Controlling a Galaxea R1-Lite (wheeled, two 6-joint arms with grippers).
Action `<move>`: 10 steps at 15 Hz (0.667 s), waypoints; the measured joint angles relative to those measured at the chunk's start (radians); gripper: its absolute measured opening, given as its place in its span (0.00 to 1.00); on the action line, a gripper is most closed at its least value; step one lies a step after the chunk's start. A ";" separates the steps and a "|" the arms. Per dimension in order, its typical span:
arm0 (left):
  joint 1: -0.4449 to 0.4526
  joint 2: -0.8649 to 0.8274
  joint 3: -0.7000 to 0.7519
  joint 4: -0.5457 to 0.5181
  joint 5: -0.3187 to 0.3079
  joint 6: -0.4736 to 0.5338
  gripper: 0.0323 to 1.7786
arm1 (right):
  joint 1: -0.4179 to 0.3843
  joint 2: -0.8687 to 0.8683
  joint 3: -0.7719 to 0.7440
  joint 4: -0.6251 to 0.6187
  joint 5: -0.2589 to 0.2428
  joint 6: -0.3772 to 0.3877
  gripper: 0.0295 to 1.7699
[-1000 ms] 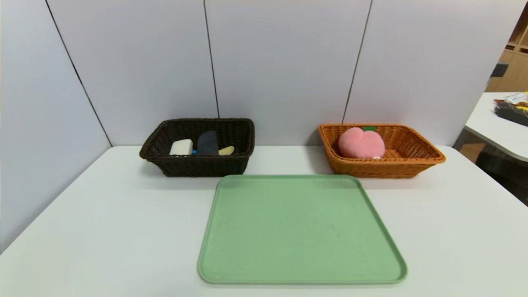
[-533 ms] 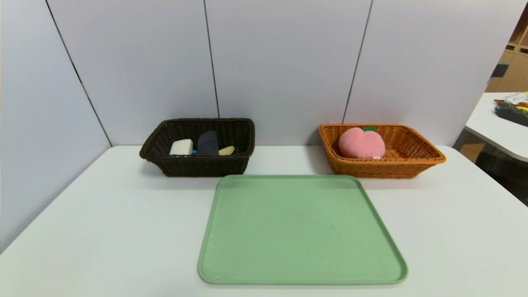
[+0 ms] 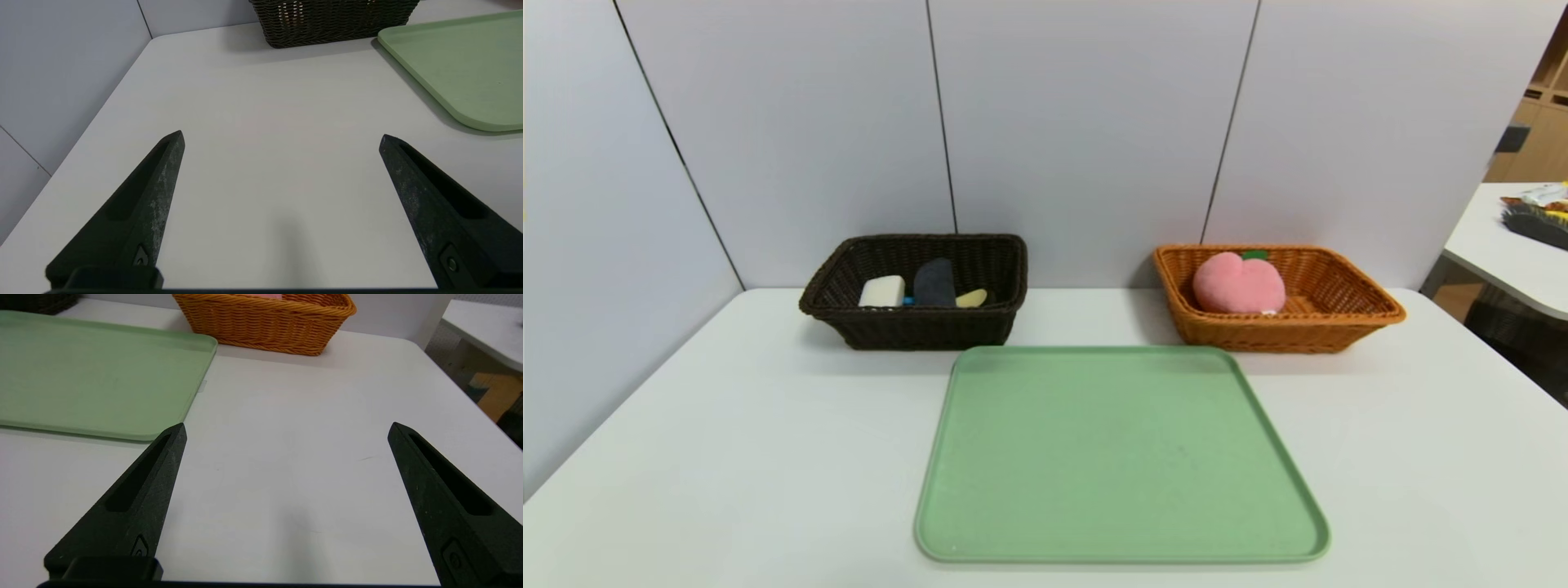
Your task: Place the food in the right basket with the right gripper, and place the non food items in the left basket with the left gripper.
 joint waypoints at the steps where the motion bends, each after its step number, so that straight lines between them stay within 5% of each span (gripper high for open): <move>1: 0.000 0.000 0.000 -0.001 0.004 -0.019 0.95 | 0.000 0.000 0.000 0.003 -0.013 0.049 0.96; 10: 0.000 0.000 0.000 -0.030 0.026 -0.039 0.95 | 0.000 0.000 0.001 0.000 -0.042 0.121 0.96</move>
